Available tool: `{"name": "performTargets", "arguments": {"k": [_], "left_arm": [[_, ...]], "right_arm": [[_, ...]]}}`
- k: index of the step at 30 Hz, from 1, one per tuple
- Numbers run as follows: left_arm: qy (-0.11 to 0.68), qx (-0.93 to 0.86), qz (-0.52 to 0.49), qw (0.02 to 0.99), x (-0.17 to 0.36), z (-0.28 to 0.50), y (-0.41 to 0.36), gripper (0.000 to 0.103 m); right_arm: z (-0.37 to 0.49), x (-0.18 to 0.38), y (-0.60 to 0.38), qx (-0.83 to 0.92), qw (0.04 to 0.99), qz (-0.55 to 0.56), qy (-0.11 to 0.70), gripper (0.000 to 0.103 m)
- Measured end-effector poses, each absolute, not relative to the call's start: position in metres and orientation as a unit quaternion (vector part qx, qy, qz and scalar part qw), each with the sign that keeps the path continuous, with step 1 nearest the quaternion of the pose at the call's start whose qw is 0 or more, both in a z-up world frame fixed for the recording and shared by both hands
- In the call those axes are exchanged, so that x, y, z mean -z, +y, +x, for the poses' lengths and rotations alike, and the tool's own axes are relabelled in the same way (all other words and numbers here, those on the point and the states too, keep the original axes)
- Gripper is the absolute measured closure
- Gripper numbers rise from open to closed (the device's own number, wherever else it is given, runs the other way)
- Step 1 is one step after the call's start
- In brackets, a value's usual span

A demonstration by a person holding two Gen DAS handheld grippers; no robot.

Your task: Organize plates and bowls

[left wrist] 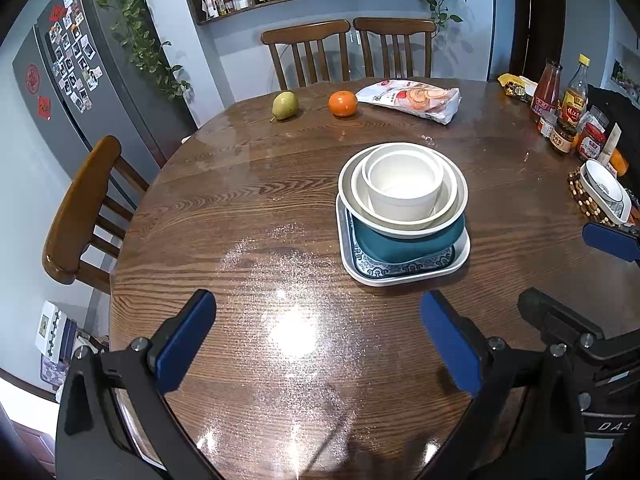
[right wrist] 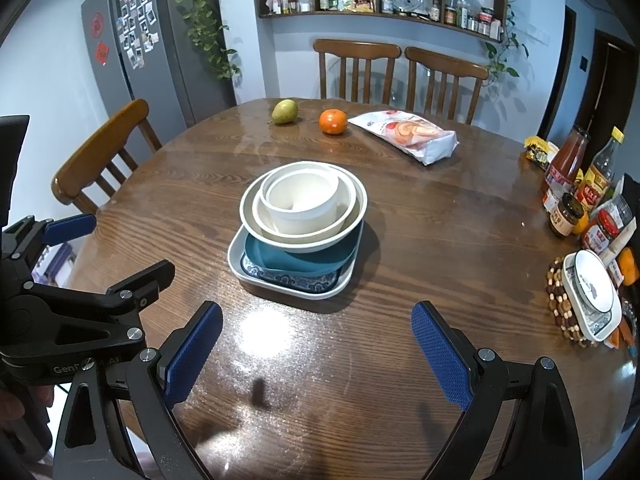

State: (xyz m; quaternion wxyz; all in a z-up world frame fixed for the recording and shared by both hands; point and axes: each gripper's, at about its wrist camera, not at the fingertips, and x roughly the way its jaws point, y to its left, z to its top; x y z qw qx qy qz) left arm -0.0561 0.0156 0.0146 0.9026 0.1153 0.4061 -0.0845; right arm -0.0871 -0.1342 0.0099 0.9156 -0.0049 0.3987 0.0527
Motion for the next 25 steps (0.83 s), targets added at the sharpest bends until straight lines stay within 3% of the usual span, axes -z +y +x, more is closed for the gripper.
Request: {"name": "performTargets", "arguments": {"k": [25], "left_arm": [[0.409,0.083,0.116,0.902,-0.0141,-0.0550,0.0161,0.001]], "right_arm": [[-0.0870,-0.0084,-0.1349,-0.052,0.915,-0.004,0.400,0.007]]}}
